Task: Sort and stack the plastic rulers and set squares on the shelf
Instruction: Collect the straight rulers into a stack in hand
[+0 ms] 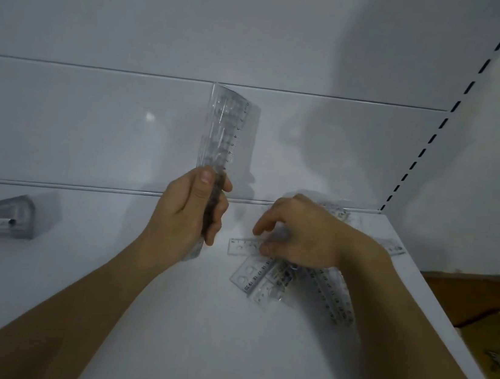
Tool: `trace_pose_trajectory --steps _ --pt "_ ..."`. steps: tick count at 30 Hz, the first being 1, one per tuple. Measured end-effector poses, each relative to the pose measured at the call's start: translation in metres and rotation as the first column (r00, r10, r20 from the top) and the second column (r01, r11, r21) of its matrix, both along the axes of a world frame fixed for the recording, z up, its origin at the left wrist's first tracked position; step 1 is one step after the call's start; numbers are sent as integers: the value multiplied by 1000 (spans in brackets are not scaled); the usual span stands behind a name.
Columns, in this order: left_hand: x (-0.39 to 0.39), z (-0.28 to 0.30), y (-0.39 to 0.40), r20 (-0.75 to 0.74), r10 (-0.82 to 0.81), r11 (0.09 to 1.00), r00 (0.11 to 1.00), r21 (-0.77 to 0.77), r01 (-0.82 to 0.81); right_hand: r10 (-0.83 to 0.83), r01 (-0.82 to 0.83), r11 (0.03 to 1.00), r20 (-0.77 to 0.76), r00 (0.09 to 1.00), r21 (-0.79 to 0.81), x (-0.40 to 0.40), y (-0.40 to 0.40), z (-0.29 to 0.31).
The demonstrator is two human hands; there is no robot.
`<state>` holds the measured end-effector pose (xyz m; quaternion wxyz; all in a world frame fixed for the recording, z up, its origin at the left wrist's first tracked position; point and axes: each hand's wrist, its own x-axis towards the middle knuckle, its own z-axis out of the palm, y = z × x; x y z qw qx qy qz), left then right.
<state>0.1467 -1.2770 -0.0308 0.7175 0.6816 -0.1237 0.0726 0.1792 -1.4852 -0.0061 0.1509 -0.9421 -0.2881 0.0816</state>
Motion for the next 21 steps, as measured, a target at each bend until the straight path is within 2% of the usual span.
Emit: trace_pose_trajectory --steps 7,9,11,12,15,16,18,21 --pt "1 -7 -1 53 -14 994 998 113 8 -15 15 1000 -12 1000 24 2 4 -8" --pt "2 -7 -1 53 -17 996 998 90 12 -17 16 995 10 1000 101 2 4 -4" --pt "3 -7 -1 45 -13 998 999 63 10 -112 98 975 58 992 201 5 -3 2" --pt "3 -8 -1 41 -12 999 999 51 10 -178 158 966 84 980 204 9 -10 1" --pt "3 -9 -3 27 -18 999 999 51 17 -303 306 951 66 951 -38 12 -26 -4" --pt "2 -9 -3 20 -22 998 1000 61 21 -313 315 948 43 949 -52 13 -28 -6" --pt "1 -8 -5 -2 -35 997 999 64 35 -314 314 949 -5 950 29 13 -26 -7" --pt "0 -6 -5 -32 -43 998 999 54 44 -315 314 947 1 949 64 13 -23 -6"
